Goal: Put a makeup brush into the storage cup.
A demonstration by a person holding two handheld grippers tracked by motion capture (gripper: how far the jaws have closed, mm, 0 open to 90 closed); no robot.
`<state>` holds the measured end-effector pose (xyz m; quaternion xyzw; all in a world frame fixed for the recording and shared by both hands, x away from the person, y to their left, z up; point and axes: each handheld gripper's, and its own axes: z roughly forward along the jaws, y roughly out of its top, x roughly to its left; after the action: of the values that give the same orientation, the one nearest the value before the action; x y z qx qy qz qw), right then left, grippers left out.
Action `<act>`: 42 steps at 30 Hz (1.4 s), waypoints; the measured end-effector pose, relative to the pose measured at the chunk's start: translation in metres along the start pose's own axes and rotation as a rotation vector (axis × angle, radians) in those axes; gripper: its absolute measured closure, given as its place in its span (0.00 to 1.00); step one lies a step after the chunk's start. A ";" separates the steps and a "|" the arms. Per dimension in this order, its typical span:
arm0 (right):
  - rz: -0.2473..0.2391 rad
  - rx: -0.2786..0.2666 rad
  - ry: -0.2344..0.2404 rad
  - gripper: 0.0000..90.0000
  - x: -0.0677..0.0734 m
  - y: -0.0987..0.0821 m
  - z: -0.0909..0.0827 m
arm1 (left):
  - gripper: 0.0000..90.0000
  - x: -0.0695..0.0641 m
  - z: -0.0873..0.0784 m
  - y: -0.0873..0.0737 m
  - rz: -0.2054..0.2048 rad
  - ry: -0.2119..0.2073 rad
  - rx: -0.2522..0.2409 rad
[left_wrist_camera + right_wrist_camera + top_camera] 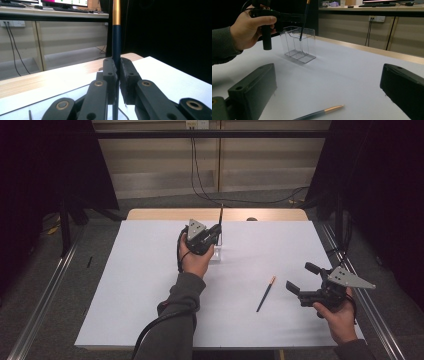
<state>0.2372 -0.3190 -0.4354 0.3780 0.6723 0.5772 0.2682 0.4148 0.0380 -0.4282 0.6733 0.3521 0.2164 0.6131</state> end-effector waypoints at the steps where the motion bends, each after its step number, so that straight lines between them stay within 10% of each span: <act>1: 0.000 0.000 0.000 0.00 0.000 0.000 0.000 | 0.93 0.000 0.000 0.000 0.004 -0.004 0.003; 42: -0.009 0.004 0.008 0.00 0.000 0.000 0.001 | 0.93 -0.003 -0.005 -0.015 -0.003 0.022 0.067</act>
<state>0.2381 -0.3183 -0.4352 0.3733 0.6763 0.5761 0.2671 0.4063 0.0394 -0.4421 0.6904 0.3671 0.2109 0.5866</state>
